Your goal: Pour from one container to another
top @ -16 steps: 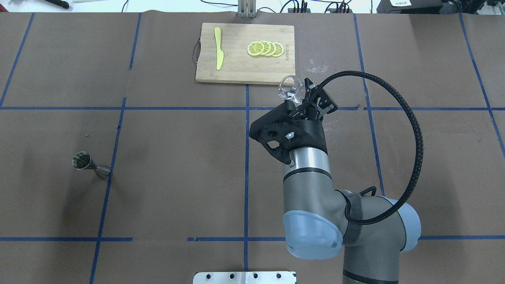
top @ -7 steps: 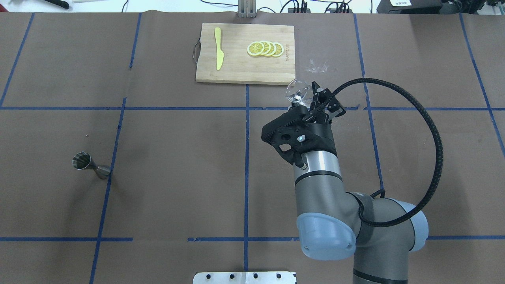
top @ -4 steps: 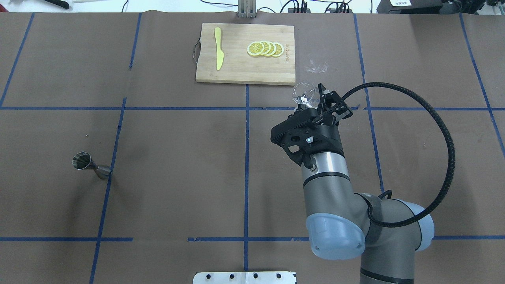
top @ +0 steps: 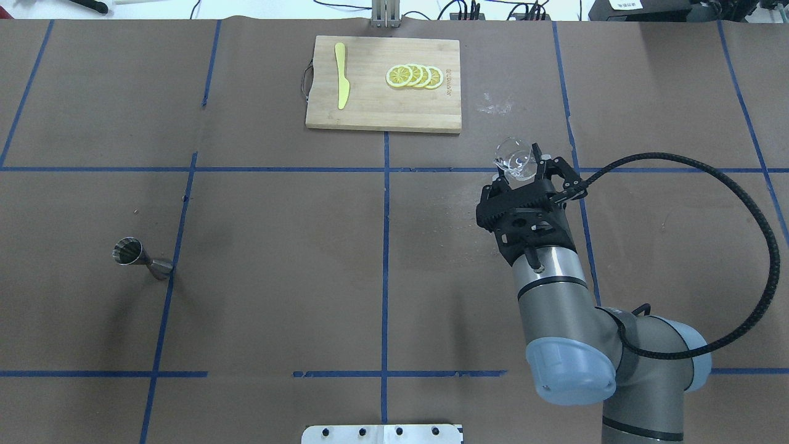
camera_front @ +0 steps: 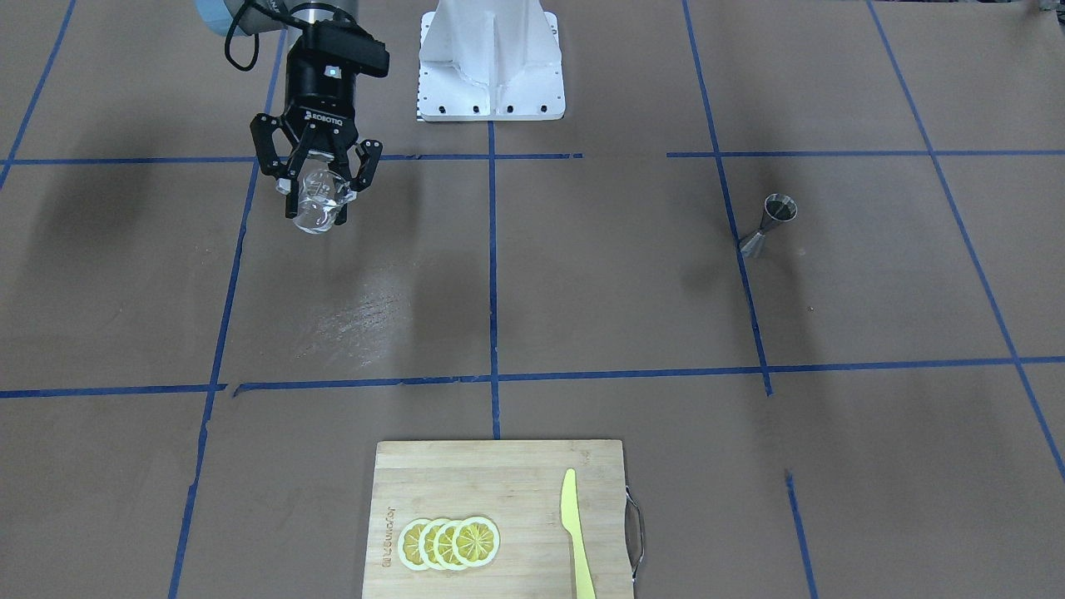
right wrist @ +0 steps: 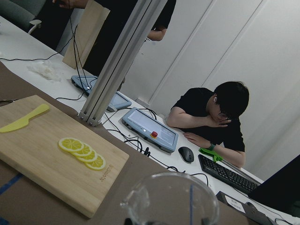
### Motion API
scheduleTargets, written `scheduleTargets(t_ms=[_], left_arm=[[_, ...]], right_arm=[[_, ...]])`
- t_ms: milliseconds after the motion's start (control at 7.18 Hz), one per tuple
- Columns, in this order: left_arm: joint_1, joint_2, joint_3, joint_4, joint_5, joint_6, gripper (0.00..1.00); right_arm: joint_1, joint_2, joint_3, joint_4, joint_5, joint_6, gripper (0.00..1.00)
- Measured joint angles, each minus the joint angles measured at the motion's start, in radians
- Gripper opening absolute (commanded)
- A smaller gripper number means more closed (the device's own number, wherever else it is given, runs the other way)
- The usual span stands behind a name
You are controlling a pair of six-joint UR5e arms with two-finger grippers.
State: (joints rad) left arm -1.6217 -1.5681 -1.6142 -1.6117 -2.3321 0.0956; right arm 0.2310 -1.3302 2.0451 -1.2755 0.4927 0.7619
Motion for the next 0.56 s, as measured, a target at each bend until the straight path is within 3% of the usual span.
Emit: scheduleTargets(t_ms=[418,557], left_arm=[[0.002,0.008,0.005,-0.021,0.003,0.004,1.00],[0.004,0.009,0.007,-0.024,0.003,0.004,1.00]], right_arm=[[-0.002,-0.108,-0.002,0.032,0.037,0.240,0.00],[-0.003,-0.149,-0.010,0.090,0.047,0.322,0.00]])
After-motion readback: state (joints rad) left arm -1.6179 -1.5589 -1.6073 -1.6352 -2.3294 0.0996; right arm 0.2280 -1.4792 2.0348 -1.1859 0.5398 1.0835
